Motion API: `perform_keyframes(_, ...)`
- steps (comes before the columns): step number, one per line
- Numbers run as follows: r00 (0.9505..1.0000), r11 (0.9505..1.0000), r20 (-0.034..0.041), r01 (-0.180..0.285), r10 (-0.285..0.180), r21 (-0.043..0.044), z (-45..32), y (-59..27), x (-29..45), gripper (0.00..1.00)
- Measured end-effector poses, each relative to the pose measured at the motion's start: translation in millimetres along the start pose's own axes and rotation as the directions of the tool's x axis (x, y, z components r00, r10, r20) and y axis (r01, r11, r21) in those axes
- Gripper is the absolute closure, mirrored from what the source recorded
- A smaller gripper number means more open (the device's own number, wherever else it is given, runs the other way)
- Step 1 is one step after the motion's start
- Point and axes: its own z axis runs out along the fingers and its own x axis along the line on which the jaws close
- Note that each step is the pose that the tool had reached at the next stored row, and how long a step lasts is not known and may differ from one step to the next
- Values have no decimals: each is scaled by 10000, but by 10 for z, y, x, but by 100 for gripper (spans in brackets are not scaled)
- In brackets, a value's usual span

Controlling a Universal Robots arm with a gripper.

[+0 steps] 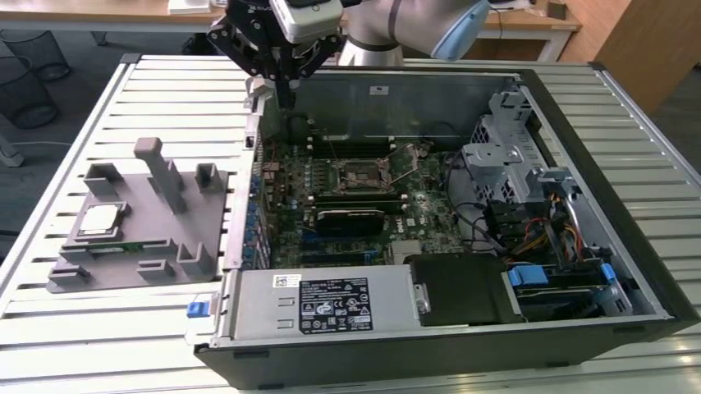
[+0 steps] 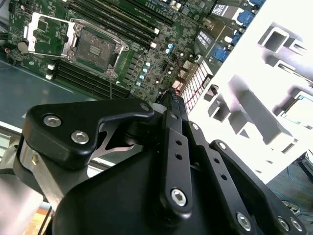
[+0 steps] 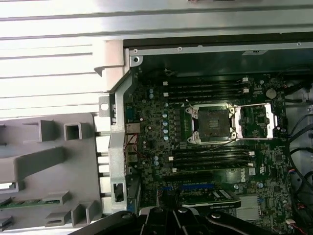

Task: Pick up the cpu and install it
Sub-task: 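Reach for the cpu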

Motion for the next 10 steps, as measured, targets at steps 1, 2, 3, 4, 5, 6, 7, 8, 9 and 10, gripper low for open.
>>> perform_keyframes(1,10000,10000,0,0,0,0,0,0,7,89)
perform_keyframes(2,10000,10000,0,0,0,0,0,-1,14,89)
perform_keyframes(3,10000,10000,0,0,0,0,-1,-2,20,89)
perform_keyframes(4,10000,10000,0,0,0,0,-1,-2,27,89)
perform_keyframes(5,10000,10000,0,-1,1,0,-1,-3,34,89)
perform_keyframes(6,10000,10000,0,-1,1,0,-1,-3,40,89)
perform_keyframes(7,10000,10000,0,0,0,1,-1,-3,46,89)
perform_keyframes(8,10000,10000,0,0,0,0,-1,-4,53,89)
perform_keyframes(9,10000,10000,0,0,0,0,-1,-4,59,89)
perform_keyframes(10,10000,10000,0,0,0,0,-2,-5,65,89)
